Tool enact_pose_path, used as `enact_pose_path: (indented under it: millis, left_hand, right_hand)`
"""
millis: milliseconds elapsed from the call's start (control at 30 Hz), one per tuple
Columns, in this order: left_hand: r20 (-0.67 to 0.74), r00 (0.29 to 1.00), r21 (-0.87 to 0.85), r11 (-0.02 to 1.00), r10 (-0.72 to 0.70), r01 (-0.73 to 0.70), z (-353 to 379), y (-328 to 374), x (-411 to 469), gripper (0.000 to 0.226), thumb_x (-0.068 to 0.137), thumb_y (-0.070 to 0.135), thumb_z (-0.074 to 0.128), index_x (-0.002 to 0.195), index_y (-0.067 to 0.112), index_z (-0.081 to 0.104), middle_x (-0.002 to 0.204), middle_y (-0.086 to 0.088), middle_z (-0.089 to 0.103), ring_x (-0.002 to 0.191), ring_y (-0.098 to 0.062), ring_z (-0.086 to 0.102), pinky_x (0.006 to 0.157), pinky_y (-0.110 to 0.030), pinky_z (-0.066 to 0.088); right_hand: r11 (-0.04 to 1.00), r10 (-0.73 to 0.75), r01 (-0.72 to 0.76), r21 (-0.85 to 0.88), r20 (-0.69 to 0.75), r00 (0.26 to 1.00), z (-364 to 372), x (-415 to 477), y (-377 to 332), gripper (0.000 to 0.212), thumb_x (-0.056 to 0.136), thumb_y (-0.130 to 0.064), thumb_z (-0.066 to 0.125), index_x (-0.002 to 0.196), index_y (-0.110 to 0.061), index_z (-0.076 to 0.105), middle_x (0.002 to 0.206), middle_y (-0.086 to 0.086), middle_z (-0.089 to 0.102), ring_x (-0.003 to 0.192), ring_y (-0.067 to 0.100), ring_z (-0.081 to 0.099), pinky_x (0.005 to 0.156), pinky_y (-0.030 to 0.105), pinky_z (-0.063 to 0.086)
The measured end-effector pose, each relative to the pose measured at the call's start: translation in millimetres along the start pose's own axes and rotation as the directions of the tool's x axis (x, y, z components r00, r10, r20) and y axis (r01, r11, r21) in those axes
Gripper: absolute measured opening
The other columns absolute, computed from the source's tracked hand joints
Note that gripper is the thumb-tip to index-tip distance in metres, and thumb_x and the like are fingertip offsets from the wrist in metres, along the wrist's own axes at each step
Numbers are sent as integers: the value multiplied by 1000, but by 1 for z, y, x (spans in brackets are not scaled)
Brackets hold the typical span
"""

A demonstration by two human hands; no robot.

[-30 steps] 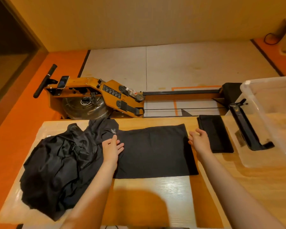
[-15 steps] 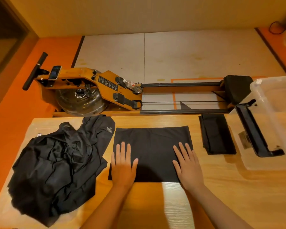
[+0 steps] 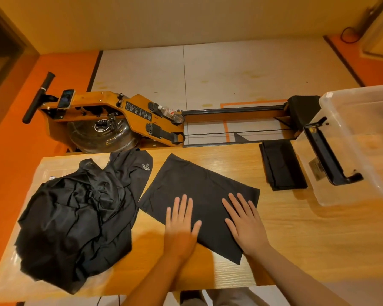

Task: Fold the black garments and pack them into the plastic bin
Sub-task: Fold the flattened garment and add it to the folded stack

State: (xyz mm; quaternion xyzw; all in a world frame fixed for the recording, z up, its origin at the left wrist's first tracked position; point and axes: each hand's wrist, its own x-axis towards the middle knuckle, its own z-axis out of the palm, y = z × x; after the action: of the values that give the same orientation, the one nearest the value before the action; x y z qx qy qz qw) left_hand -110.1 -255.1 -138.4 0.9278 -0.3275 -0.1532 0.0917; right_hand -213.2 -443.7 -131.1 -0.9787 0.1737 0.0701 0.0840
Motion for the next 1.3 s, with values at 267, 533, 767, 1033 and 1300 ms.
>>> enact_pose_path:
  millis: [267,533,767,1033,1300]
  left_hand:
    - [32,952,78,949,304,-306,-32,-37,19,65,91,37,27,154,22,19,161,3,8,149,-16,4,120,-33,-6]
    - [-62,942,-89,938,331,-335,5,-15,-81,71,91,51,51,151,20,28,158,1,23,147,-15,16,117,-34,14]
    - [152,910,185,894,384,-408,23,-31,-109,95,68,33,82,146,12,31,150,-9,41,142,-22,24,116,-38,9]
    - [261,862,239,836,434,-493,28,-41,-132,138,38,4,86,154,12,13,141,-6,52,144,-24,26,115,-36,7]
    - [96,969,-408,897,226,-168,-39,-27,-139,39,98,15,48,130,36,54,128,15,60,118,2,53,101,-26,43]
  right_hand:
    - [984,143,-135,121,-64,988,6,-69,-47,49,92,-43,34,126,-20,61,128,2,60,115,22,57,87,37,51]
    - [989,-101,112,92,-114,988,3,-65,-9,62,92,-52,40,144,-17,42,152,3,35,142,21,25,116,35,18]
    - [957,-286,282,64,78,955,26,-103,-17,94,82,-79,40,152,-19,23,160,-1,17,148,17,10,118,35,7]
    - [965,-256,259,29,-78,963,38,-147,-22,101,48,11,76,140,-20,48,147,1,45,136,18,35,105,29,29]
    - [872,50,21,489,-132,990,-14,-134,-10,21,93,-17,60,112,-20,68,106,-4,70,95,11,66,80,26,51]
